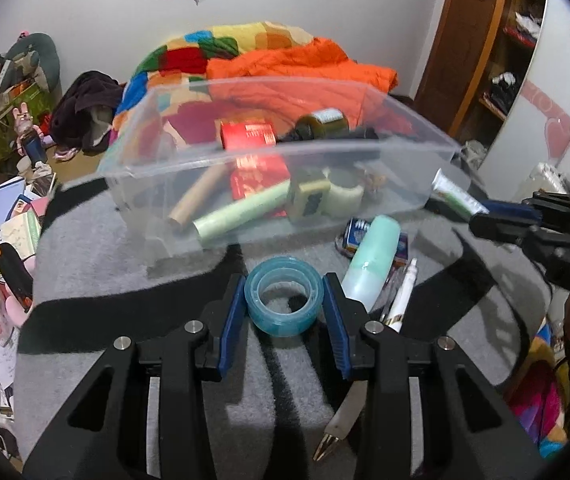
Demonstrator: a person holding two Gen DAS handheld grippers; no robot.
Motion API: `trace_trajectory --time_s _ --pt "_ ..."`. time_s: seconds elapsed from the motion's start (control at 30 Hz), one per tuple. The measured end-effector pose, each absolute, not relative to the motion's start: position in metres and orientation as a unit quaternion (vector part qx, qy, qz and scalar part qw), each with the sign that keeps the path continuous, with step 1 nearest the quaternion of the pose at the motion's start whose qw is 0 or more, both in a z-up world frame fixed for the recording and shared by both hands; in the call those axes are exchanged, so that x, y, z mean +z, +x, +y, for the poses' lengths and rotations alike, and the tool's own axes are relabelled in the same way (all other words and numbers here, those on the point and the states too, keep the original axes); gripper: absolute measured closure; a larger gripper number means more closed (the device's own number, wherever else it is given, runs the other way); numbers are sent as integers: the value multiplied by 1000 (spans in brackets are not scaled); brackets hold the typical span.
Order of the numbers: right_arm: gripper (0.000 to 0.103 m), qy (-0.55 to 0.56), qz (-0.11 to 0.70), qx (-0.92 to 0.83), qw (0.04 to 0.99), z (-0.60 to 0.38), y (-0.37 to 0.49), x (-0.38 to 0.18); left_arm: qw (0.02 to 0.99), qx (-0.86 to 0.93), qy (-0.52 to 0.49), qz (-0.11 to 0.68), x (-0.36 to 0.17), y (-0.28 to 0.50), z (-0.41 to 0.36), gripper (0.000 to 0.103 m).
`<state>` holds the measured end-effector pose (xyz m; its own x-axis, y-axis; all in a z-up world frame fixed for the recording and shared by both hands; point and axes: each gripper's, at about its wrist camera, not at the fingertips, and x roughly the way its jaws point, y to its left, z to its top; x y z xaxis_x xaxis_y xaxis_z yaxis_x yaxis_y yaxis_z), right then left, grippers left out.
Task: Organize objects
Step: 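Carry tape roll and toothpaste tube into the clear box and open both grippers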
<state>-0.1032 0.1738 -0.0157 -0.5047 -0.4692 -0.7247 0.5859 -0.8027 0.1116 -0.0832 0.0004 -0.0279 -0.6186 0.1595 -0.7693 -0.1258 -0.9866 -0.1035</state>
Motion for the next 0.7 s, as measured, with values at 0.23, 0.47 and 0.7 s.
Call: trace_trajectory --time_s 0.23,0.47,0.7 --pt "88 332 34 -896 293 178 -106 30 66 924 -376 -33 12 -80 -7 64" --pt "88 301 20 -910 283 172 -119 53 76 935 -341 -57 44 -91 -18 64" --pt "88 323 25 -905 276 157 -147 41 69 939 -333 -53 54 -110 -18 64"
